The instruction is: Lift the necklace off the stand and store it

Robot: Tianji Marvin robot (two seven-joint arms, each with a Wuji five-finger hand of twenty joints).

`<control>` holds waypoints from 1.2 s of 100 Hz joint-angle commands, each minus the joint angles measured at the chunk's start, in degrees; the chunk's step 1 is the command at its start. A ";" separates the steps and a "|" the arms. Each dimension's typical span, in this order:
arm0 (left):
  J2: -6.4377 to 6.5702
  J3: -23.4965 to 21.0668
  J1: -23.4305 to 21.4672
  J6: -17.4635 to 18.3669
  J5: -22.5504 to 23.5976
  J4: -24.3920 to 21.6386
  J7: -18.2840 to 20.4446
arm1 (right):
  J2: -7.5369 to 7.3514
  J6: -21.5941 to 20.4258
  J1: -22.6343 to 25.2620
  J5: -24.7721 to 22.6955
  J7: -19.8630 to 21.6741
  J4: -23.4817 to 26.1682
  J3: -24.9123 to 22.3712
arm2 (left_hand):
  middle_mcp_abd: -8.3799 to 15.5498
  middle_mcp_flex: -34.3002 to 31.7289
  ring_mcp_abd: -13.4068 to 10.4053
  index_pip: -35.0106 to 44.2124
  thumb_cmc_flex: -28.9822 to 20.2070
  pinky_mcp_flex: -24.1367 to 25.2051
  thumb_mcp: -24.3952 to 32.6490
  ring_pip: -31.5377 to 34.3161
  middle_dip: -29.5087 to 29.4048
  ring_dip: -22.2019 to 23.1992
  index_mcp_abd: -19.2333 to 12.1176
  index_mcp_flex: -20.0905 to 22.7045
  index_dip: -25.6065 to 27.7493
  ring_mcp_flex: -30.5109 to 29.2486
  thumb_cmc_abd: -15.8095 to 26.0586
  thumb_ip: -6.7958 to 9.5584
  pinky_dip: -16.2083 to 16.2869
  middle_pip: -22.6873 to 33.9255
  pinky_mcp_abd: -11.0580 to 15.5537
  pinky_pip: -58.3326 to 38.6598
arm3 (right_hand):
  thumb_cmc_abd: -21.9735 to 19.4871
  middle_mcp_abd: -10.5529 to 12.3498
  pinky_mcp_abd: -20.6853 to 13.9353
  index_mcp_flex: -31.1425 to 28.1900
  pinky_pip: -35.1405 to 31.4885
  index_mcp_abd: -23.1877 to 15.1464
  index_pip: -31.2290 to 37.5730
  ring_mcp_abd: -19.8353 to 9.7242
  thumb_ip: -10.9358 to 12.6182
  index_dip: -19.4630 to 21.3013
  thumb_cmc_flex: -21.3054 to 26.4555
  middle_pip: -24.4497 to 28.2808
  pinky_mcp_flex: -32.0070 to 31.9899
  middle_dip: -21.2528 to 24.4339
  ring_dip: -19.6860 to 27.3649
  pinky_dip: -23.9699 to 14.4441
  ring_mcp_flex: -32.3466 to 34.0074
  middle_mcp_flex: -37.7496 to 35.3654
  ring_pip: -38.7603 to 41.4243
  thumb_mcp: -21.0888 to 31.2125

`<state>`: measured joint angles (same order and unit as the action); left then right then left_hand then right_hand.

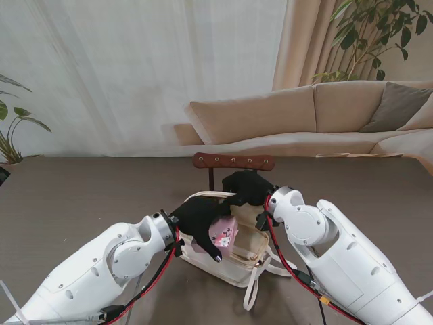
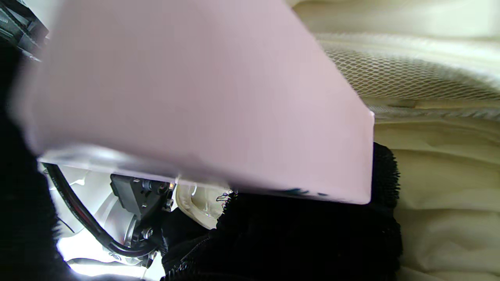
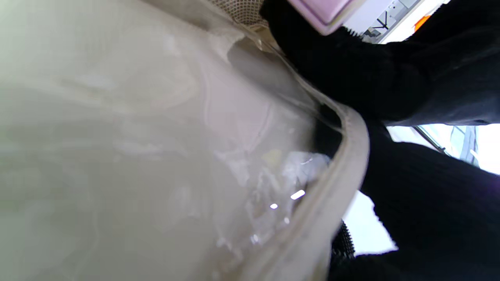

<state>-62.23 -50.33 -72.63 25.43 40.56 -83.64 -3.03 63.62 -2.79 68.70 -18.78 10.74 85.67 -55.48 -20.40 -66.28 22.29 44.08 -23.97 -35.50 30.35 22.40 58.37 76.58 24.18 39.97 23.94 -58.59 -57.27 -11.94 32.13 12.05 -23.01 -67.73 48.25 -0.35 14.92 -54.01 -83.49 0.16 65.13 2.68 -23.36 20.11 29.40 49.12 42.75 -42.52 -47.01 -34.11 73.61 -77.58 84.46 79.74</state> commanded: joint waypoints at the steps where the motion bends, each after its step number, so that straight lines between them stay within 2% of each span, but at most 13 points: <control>1: -0.81 0.19 0.57 -0.06 0.64 0.53 0.31 | 0.17 -0.48 0.50 0.56 1.33 0.54 0.21 | 8.09 -5.09 -3.88 39.09 -32.68 -0.55 24.70 19.93 1.50 4.20 -11.67 4.95 2.02 -4.02 9.63 1.28 1.30 5.78 2.98 -4.21 | -2.59 -1.99 1.12 -1.26 -2.18 -7.14 3.51 -3.28 1.79 1.99 3.20 0.58 16.73 -1.05 0.20 -1.76 1.80 -5.33 0.29 4.95; 34: -1.18 2.46 1.63 -1.08 2.39 3.35 -2.41 | -0.02 -2.24 0.67 3.14 2.83 -0.13 -0.37 | 9.01 -2.23 -4.37 37.32 -30.89 3.54 21.86 16.95 0.86 2.84 -13.16 3.44 1.88 -0.27 13.02 0.39 0.90 3.99 4.37 -3.08 | -2.69 -2.16 0.97 -1.36 -2.11 -7.32 3.49 -3.06 1.78 2.06 3.26 0.53 16.54 -1.16 0.24 -1.78 1.80 -5.30 0.21 4.87; 47: -1.12 2.69 1.59 -1.61 3.12 3.82 -2.82 | -0.09 -2.79 0.73 3.79 3.30 -0.29 -0.42 | 8.94 0.13 -3.84 27.84 -30.91 7.26 22.02 12.20 -1.26 1.11 -16.72 4.31 3.59 2.85 14.67 0.54 0.07 1.47 4.77 -0.79 | -2.67 -2.21 0.94 -1.33 -2.11 -7.36 3.44 -3.05 1.82 2.08 3.31 0.53 16.53 -1.22 0.27 -1.81 1.81 -5.31 0.16 4.86; 55: -1.00 2.57 1.43 -1.84 3.28 3.85 -2.57 | -0.14 -2.96 0.71 3.92 3.52 -0.32 -0.41 | 8.67 1.24 -3.28 22.52 -30.58 8.84 21.63 9.92 -2.74 0.08 -17.18 4.60 4.30 4.07 15.34 0.54 -0.32 0.87 4.74 0.19 | -2.63 -2.20 0.94 -1.36 -2.11 -7.39 3.43 -3.05 1.82 2.10 3.25 0.54 16.53 -1.26 0.25 -1.82 1.80 -5.31 0.20 4.84; 65: -0.82 2.26 1.10 -2.21 3.91 3.67 -2.44 | -0.15 -3.03 0.67 4.10 3.66 -0.32 -0.39 | 8.12 5.87 -2.13 9.82 -29.83 12.38 20.82 3.94 -11.34 -3.25 -17.59 4.84 2.39 7.09 16.23 0.53 -1.91 2.52 4.47 3.69 | -2.61 -2.21 0.94 -1.41 -2.10 -7.35 3.42 -3.07 1.84 2.13 3.28 0.57 16.53 -1.30 0.24 -1.83 1.80 -5.33 0.22 4.87; 71: -0.67 2.06 0.91 -2.45 4.40 3.38 -2.22 | -0.16 -3.08 0.64 4.12 3.71 -0.33 -0.36 | 7.94 8.70 -1.46 1.87 -29.25 14.52 20.35 -0.18 -18.96 -6.11 -17.28 5.79 0.57 9.03 16.72 0.48 -3.00 2.94 4.53 6.46 | -2.57 -2.24 0.94 -1.43 -2.10 -7.39 3.41 -3.08 1.85 2.13 3.29 0.59 16.53 -1.32 0.24 -1.83 1.80 -5.33 0.23 4.90; 75: -0.56 1.89 0.76 -2.63 4.56 3.04 -1.87 | -0.16 -3.08 0.63 4.17 3.72 -0.33 -0.36 | 7.85 10.47 -1.34 -3.68 -28.16 16.09 20.76 -1.87 -27.63 -7.52 -16.95 6.26 0.05 10.82 17.31 0.40 -3.52 2.98 4.52 8.34 | -2.55 -2.30 0.94 -1.43 -2.10 -7.43 3.39 -3.08 1.85 2.14 3.30 0.61 16.53 -1.34 0.24 -1.84 1.81 -5.33 0.25 4.93; 79: -0.47 1.76 0.62 -2.80 4.63 2.73 -1.48 | -0.15 -3.07 0.63 4.23 3.74 -0.32 -0.36 | 7.65 11.67 -0.93 -9.13 -26.58 17.60 22.15 -3.12 -31.14 -8.53 -16.19 6.89 -0.73 12.87 18.35 0.45 -4.13 2.23 4.51 10.26 | -2.54 -2.27 0.94 -1.46 -2.10 -7.36 3.39 -3.08 1.84 2.15 3.27 0.63 16.53 -1.36 0.22 -1.84 1.81 -5.34 0.28 4.91; 86: -0.26 1.50 0.37 -3.21 4.66 2.11 -0.43 | -0.15 -3.01 0.65 4.29 3.75 -0.29 -0.39 | 7.60 13.77 -0.39 -16.38 -23.42 20.56 23.83 -5.47 -34.19 -10.36 -15.16 7.21 -2.87 17.17 20.76 1.42 -5.71 -0.07 4.65 14.37 | -2.54 -2.26 0.94 -1.48 -2.10 -7.23 3.38 -3.05 1.85 2.15 3.29 0.64 16.53 -1.37 0.21 -1.84 1.80 -5.33 0.30 4.94; 91: -0.16 1.35 0.22 -3.42 4.52 1.81 0.24 | -0.17 -2.98 0.67 4.33 3.83 -0.26 -0.42 | 7.36 15.42 0.00 -20.72 -20.71 22.55 24.83 -6.71 -36.18 -11.74 -14.24 7.05 -3.94 19.94 22.90 3.08 -6.81 -1.31 4.78 17.18 | -2.50 -2.27 0.94 -1.47 -2.09 -7.25 3.35 -3.02 1.85 2.15 3.30 0.66 16.53 -1.38 0.20 -1.85 1.81 -5.35 0.33 4.94; 93: -0.13 1.30 0.16 -3.50 4.41 1.70 0.47 | -0.18 -2.98 0.68 4.34 3.86 -0.25 -0.44 | 7.16 16.25 0.41 -22.55 -19.53 23.36 25.39 -7.21 -37.04 -12.35 -13.75 6.91 -4.66 21.12 23.83 4.76 -7.34 -1.83 4.68 18.47 | -2.47 -2.28 0.94 -1.48 -2.09 -7.28 3.35 -3.00 1.84 2.15 3.28 0.67 16.53 -1.39 0.19 -1.85 1.81 -5.35 0.35 4.93; 95: -0.11 1.26 0.11 -3.60 4.30 1.60 0.68 | -0.19 -2.98 0.68 4.35 3.90 -0.23 -0.45 | 7.08 16.93 0.66 -23.41 -18.97 24.03 25.42 -7.57 -37.47 -12.65 -13.39 6.54 -5.00 22.05 24.23 5.34 -7.60 -2.16 4.63 19.14 | -2.47 -2.29 0.94 -1.51 -2.09 -7.31 3.36 -3.00 1.85 2.16 3.29 0.68 16.53 -1.40 0.19 -1.85 1.81 -5.35 0.37 4.95; 120: 0.08 1.02 -0.28 -4.35 3.26 0.80 2.51 | -0.26 -2.77 0.81 4.62 4.25 -0.19 -0.75 | 5.32 24.88 2.20 -31.06 -13.91 28.86 21.69 -10.85 -41.67 -16.35 -9.84 1.33 -9.17 31.35 27.80 6.03 -10.74 -4.76 5.13 26.29 | -2.41 -2.40 0.94 -1.57 -2.09 -7.30 3.30 -3.00 1.84 2.22 3.30 0.80 16.53 -1.46 0.13 -1.87 1.79 -5.36 0.49 5.01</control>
<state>-62.24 -48.75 -73.07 21.56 44.24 -82.52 -1.74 63.30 -5.48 68.93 -14.28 13.84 85.05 -56.35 -18.08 -43.81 22.29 7.02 -31.91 -10.85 34.89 12.90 17.74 61.00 22.58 37.81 12.91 -30.27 -43.05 -13.37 23.07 7.55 -15.21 -46.96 47.59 -1.33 14.92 -53.41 -83.49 1.73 65.12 3.55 -23.30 20.11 30.28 48.42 42.73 -42.64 -47.00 -34.11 73.61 -77.58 84.12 79.74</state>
